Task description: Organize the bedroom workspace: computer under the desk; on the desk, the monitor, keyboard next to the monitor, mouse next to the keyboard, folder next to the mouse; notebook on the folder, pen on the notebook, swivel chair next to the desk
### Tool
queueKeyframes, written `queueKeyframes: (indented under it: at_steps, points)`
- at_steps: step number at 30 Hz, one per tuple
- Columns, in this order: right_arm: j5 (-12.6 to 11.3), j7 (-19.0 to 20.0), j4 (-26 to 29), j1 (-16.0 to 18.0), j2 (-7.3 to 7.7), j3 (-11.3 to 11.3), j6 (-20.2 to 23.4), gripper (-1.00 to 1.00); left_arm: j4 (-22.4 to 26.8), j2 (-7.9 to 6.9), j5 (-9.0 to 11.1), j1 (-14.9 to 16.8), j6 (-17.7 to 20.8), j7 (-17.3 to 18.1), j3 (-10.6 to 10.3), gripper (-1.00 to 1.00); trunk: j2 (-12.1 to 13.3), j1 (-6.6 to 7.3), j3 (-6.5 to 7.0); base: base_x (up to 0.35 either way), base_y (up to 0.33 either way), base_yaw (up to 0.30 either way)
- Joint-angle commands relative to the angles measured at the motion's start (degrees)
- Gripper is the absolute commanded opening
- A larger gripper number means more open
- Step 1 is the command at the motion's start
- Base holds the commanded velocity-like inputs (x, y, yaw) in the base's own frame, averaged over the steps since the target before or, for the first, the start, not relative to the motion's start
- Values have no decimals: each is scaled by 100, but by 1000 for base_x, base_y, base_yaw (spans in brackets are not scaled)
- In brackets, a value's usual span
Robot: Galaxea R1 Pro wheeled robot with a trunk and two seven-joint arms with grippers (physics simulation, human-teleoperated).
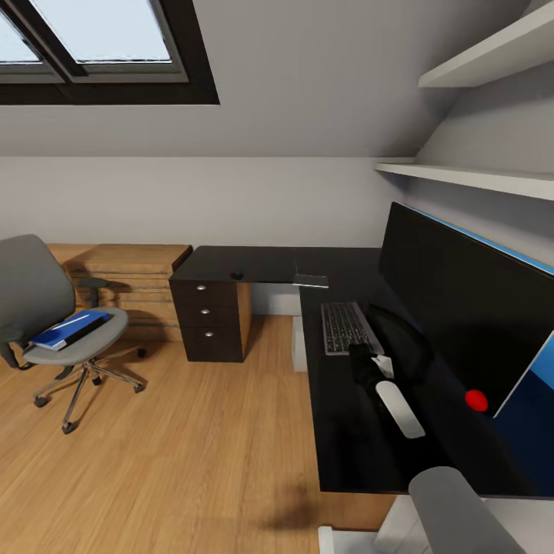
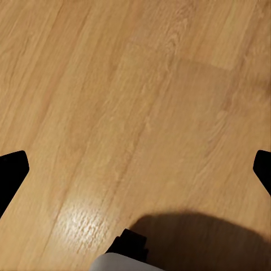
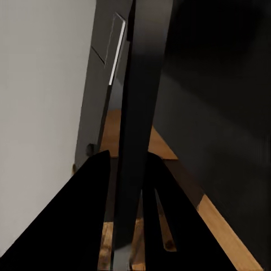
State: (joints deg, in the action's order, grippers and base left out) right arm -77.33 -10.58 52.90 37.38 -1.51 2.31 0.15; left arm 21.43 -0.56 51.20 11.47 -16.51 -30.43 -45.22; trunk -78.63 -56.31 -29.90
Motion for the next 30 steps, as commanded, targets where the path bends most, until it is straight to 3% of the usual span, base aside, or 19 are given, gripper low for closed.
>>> queueKeyframes:
  at_steps: [1,8,15,22,30]
  points:
    - [20,-32,11,1,-1,8,-13,-100,10,-6,57,5,-28,-27,-49,100,-3,0,-6,0,0,0]
    - [106,55,53,4,1,8,-47,-100,5,-6,58,5,-21,-25,-49,100,-3,0,-6,0,0,0]
    - [110,756,51,5,-6,-10,-50,-100,1,-6,57,5,-12,-12,-57,100,-3,0,-6,0,0,0]
    - [105,888,45,3,-7,-15,-50,-100,1,1,73,5,-10,-7,-50,100,-3,0,-6,0,0,0]
    - [105,899,45,5,0,-20,-49,-100,1,7,83,5,-10,-7,-49,100,-324,-176,-150,0,0,0]
